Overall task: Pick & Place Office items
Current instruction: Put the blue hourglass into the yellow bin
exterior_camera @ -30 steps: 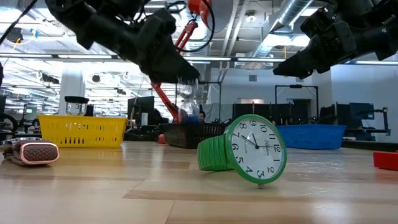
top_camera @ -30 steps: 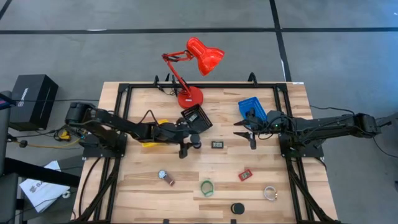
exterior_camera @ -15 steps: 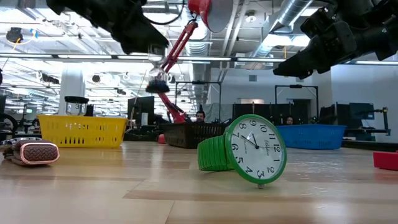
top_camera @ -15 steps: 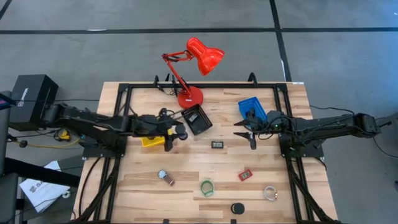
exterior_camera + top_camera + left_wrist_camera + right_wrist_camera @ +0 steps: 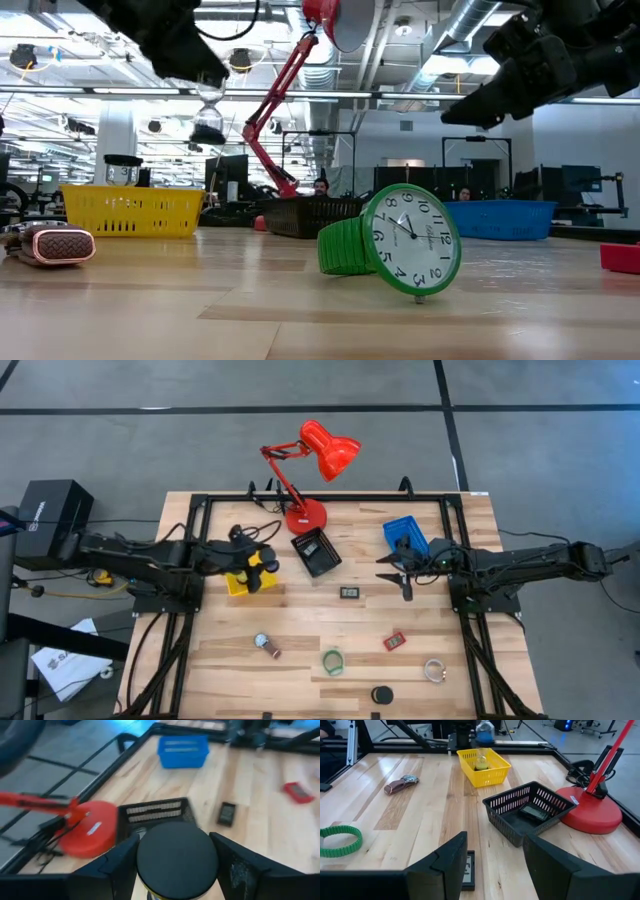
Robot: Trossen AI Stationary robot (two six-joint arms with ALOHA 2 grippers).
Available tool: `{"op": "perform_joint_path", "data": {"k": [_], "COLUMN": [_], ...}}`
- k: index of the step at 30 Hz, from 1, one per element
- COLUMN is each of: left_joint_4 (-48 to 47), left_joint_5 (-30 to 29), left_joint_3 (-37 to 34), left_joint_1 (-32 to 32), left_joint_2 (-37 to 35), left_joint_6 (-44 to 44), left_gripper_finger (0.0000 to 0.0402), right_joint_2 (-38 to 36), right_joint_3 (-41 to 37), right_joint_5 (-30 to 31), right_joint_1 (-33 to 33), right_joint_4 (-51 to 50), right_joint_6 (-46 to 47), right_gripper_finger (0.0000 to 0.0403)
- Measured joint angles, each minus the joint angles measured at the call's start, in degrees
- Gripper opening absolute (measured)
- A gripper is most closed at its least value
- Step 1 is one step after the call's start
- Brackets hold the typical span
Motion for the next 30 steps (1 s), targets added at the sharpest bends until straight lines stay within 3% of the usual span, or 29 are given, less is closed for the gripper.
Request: {"op": "perform_joint_path", "data": {"k": [8,13,16,23,30], "left_joint_4": [-3.7,-3.8,-0.9,12.3,15.1], "left_joint_5": [-4.6,-8.2,-11.0,-11.4,-11.4], "left_joint_3": [-0.4,-5.9,-9.9,-17.5,-21.5], "left_joint_1": [0.0,0.0,0.0,0.3,2.9], "left_joint_2": [-0.8,-0.7,-0.7,-0.7,-0.7], "left_joint_6": [-4.6,-9.6,-12.5,-13.9,-16.8], "left_gripper_finger": [0.0212,0.0220,0.0216,0.0221,0.0214], "right_joint_2": [0.0,0.0,0.0,0.0,0.0], "right_joint_3": [0.0,0.0,0.0,0.0,0.0], "right_joint_5": [-0.1,-0.1,-0.1,-0.1,-0.1], "right_joint_1": [0.0,0.0,0.0,0.0,0.0], "right_joint_4": [-0.1,-0.1,-0.1,0.0,0.0], "right_joint_6": [0.0,0.0,0.0,0.0,0.0], "right_gripper_finger": [0.0182,0.0182,0.0182,0.0182,0.0182]}}
